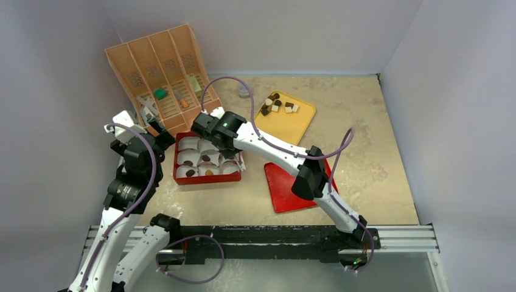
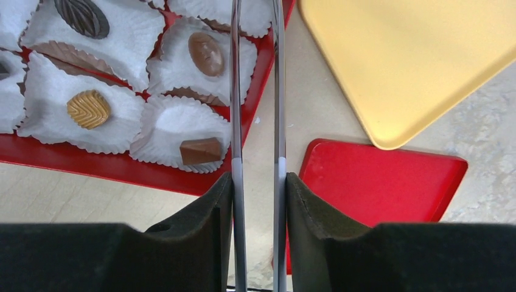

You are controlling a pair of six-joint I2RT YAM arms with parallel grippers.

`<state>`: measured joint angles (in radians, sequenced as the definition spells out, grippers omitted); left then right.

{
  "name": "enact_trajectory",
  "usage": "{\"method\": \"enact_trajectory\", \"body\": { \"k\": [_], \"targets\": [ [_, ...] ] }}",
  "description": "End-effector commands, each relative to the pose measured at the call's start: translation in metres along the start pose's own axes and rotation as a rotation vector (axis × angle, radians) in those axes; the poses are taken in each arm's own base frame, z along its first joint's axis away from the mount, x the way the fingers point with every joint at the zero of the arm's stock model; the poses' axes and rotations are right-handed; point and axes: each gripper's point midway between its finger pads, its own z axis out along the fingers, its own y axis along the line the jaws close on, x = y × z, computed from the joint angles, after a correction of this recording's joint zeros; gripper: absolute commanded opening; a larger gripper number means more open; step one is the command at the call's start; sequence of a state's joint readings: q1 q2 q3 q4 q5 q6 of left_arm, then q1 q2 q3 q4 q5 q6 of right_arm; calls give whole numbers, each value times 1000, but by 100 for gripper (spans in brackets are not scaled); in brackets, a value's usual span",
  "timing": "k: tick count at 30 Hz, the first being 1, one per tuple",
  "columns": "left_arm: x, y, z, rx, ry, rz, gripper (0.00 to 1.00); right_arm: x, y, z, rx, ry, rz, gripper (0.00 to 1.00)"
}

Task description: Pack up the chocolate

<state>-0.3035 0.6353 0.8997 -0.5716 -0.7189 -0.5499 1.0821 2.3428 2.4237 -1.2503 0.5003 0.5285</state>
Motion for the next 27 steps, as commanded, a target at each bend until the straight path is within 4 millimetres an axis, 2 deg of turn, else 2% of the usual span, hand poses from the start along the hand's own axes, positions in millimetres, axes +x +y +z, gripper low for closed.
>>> {"method": "enact_trajectory", "body": {
  "k": [1,24,27],
  "targets": [
    [-7,-4,-2,16,-21,-31,85,-9,-17,-23,74,-58,37,35],
    [-7,-4,-5,31,-26,-37,85,4,-18,-3,168,-28,-2,36],
    [-7,-4,-5,31,-26,-36,85,7,-13,1,155,-16,-10,36]
  ]
}}
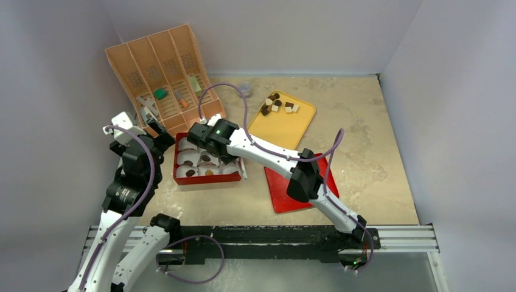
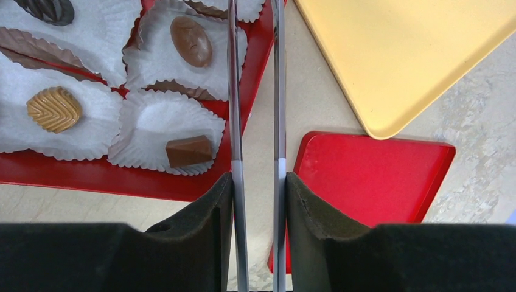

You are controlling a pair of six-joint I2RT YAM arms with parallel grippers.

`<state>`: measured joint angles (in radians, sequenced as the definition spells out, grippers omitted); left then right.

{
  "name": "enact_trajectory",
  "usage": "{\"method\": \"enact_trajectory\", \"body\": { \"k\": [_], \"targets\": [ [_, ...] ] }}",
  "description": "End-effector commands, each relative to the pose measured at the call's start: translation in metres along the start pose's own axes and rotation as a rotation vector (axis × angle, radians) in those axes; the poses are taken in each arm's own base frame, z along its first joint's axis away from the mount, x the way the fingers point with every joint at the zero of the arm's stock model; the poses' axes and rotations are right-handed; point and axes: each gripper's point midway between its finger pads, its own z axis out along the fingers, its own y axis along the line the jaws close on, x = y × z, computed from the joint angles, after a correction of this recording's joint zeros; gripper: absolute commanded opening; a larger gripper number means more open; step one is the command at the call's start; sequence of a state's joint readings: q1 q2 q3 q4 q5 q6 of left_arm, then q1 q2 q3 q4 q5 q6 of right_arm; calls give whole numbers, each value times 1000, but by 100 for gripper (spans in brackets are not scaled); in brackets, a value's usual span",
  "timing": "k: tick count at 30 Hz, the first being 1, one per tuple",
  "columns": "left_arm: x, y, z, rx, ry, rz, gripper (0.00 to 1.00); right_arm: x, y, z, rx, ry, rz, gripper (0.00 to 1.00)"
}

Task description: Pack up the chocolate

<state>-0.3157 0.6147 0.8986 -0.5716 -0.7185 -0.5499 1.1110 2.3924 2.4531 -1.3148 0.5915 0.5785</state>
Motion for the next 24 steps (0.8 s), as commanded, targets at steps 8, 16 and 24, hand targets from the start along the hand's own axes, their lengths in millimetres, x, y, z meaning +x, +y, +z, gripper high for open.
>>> {"method": "enact_trajectory", "body": {
  "k": [8,16,24],
  "targets": [
    [-5,-3,-1,15,-18,-28,85,-9,14,-14,-102,-37,4,36],
    [-5,-3,-2,16,-20,-30,85,-21,14,-29,-149,-94,27,36],
    [-5,-3,-1,15,-19,-29,85,-23,-3,-35,-78,-109,35,36]
  ]
}}
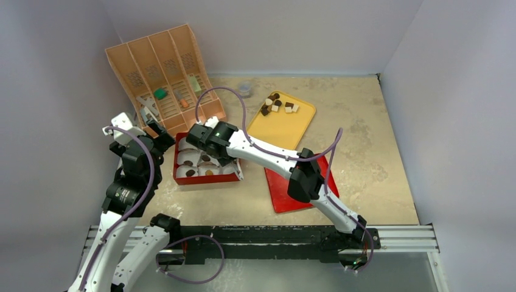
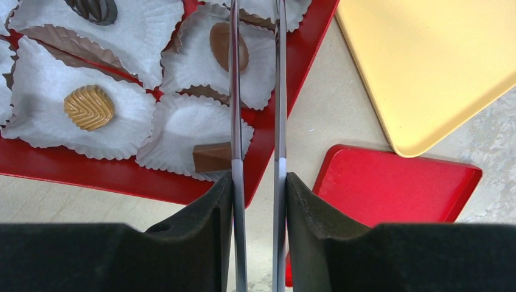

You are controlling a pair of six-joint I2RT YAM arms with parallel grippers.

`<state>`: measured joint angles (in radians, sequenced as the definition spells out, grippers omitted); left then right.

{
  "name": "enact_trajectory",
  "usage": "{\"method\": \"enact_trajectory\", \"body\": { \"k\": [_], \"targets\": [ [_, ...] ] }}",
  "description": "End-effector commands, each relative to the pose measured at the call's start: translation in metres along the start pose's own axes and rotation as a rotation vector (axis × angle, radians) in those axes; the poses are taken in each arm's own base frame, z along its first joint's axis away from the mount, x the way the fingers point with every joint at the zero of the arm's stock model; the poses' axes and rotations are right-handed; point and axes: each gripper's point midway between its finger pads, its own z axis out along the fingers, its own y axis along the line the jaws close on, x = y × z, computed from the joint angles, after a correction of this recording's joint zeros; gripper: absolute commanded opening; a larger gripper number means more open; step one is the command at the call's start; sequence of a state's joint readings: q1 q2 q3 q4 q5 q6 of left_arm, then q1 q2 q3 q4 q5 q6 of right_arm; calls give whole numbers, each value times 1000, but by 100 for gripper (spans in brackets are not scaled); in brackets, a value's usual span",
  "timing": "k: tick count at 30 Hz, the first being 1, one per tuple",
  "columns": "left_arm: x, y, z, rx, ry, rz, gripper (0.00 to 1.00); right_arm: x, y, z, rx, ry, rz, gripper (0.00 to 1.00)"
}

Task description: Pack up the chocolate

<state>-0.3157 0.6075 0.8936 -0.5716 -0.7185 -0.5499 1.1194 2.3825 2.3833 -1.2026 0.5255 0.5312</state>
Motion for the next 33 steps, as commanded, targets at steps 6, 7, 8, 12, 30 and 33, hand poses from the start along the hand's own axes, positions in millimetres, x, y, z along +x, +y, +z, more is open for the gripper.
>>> {"method": "enact_trajectory", "body": {
  "k": [6,7,8,12,30,33],
  "targets": [
    [-4,-5,0,18,-14,-26,85,-31,-31,-58,-5,-142,73,36],
    [-4,-5,0,17,-14,-25,85,-31,-32,-60,-5,-146,74,36],
    [-4,-5,0,16,-15,-26,85,-31,-33,-61,-5,-148,74,36],
    [-5,-4,-1,16,-18,-29,85,-32,-36,-63,0,-153,76,36],
    [19,-45,1,227,69,9,86,-46,-133,-52,-44,-204,193,37],
    [29,-59,2,292,111,29,86,-48,-157,-40,-68,-220,202,37]
  ]
}}
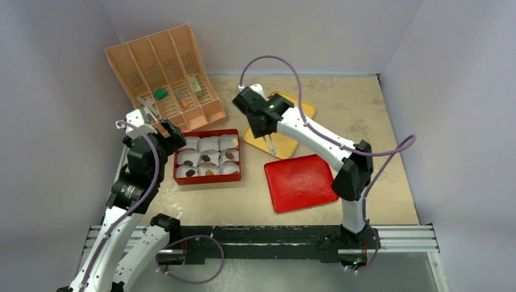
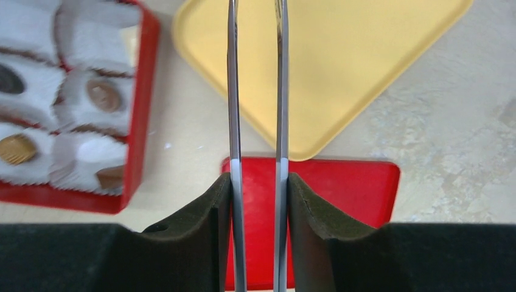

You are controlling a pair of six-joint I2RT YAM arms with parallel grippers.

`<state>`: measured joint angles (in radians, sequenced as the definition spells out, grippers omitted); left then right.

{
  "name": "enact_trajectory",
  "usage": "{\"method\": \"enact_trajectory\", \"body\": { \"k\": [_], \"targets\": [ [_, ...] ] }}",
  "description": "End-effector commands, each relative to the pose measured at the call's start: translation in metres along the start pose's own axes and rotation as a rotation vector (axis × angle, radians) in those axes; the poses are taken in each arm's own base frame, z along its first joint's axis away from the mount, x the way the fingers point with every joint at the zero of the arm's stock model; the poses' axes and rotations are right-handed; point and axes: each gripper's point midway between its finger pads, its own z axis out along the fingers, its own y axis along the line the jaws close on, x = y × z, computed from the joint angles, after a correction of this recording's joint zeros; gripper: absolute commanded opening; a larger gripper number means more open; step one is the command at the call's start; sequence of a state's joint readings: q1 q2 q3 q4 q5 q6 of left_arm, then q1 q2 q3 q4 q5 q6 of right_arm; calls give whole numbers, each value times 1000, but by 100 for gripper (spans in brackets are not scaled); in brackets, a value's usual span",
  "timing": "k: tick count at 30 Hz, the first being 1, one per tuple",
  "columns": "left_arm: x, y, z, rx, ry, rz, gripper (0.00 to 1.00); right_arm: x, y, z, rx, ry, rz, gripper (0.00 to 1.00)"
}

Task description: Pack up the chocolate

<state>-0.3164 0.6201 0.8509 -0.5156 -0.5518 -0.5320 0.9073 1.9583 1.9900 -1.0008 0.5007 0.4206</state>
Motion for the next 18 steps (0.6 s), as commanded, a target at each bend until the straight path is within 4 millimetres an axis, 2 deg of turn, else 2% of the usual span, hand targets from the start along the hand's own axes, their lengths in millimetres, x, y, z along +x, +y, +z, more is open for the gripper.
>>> {"method": "enact_trajectory", "body": {
  "k": [1,6,12,18],
  "targets": [
    [7,-33,5,156,38,17,85,-30,-30,5,-62,-104,28,38],
    [12,-39,7,182,53,24,86,-34,-53,37,-112,-85,45,39],
    [14,-40,10,177,63,31,86,-32,-71,75,-95,-44,26,39],
    [14,-41,12,175,66,33,86,-25,-78,92,-87,-20,-16,40]
  ]
}}
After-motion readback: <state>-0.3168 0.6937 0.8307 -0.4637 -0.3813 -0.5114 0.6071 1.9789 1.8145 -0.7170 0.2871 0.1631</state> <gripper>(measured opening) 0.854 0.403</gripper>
